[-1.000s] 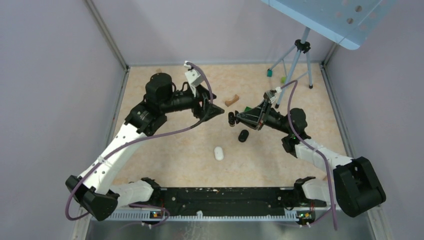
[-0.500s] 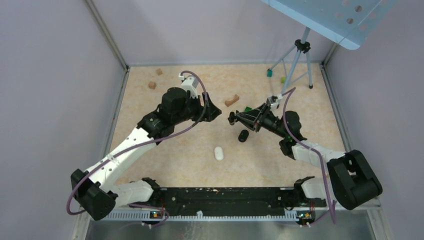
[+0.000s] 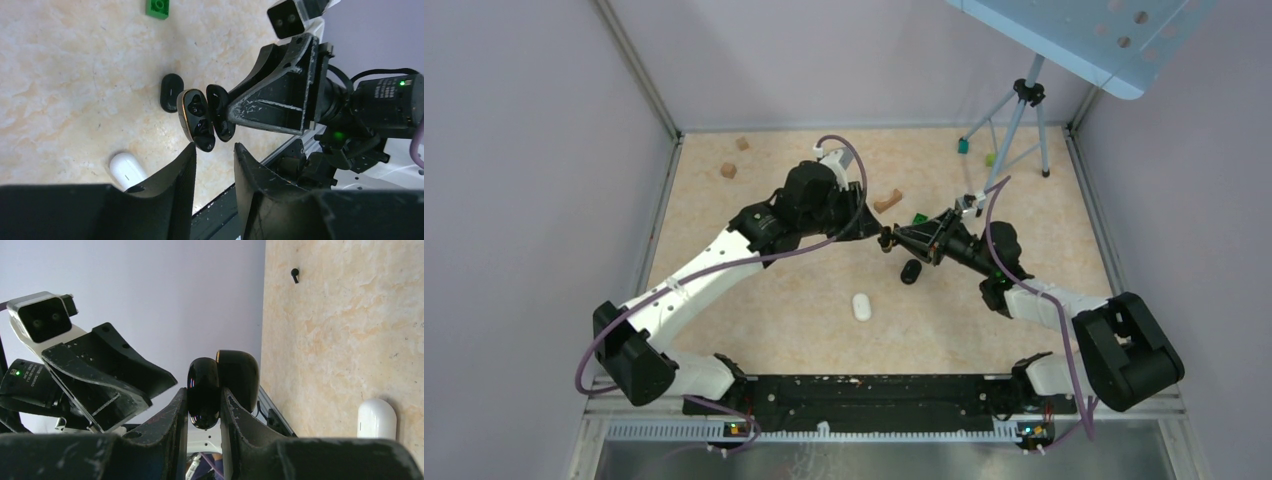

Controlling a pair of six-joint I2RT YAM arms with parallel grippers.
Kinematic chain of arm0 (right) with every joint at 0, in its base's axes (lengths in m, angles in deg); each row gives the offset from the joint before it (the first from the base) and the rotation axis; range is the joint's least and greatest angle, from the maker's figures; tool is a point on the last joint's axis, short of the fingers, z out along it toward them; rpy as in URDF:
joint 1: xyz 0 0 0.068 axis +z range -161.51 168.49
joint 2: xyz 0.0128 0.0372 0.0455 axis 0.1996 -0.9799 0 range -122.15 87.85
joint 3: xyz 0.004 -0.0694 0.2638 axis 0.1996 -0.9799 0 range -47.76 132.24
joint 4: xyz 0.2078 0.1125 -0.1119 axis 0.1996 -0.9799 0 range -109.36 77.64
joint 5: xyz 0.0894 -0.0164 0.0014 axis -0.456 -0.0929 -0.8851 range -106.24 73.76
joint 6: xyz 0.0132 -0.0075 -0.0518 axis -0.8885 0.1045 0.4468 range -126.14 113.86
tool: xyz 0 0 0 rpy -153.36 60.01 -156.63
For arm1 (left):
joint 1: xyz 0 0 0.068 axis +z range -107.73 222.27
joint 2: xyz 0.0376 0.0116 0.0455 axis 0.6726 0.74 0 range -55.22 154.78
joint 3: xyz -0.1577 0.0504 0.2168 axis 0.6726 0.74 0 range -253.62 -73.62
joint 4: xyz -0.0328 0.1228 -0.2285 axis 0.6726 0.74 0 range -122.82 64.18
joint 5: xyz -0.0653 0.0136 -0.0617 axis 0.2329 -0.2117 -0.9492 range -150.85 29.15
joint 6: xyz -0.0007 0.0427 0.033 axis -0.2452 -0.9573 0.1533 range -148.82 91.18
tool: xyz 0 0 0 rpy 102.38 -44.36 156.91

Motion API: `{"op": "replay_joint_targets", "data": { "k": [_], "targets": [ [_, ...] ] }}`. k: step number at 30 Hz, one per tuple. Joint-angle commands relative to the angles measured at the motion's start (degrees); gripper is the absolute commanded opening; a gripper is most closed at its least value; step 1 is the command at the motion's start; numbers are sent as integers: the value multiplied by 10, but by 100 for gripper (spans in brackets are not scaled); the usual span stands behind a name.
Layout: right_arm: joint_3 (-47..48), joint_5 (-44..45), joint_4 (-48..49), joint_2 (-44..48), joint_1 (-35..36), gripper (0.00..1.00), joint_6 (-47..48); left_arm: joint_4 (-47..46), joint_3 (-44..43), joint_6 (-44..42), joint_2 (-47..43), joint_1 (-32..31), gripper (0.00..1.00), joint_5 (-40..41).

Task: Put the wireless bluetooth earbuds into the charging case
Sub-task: Adjust the right earbud in the right side groove of the charging case.

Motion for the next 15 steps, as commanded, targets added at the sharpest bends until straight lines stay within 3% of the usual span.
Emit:
{"op": "replay_joint_targets", "data": {
  "k": [1,15],
  "targets": [
    [25,6,17,0,6,0,10,21,-15,33,17,-5,38,-27],
    [15,0,24,0,6,0,10,18,-19,50,41,-5,36,-50]
  ]
}}
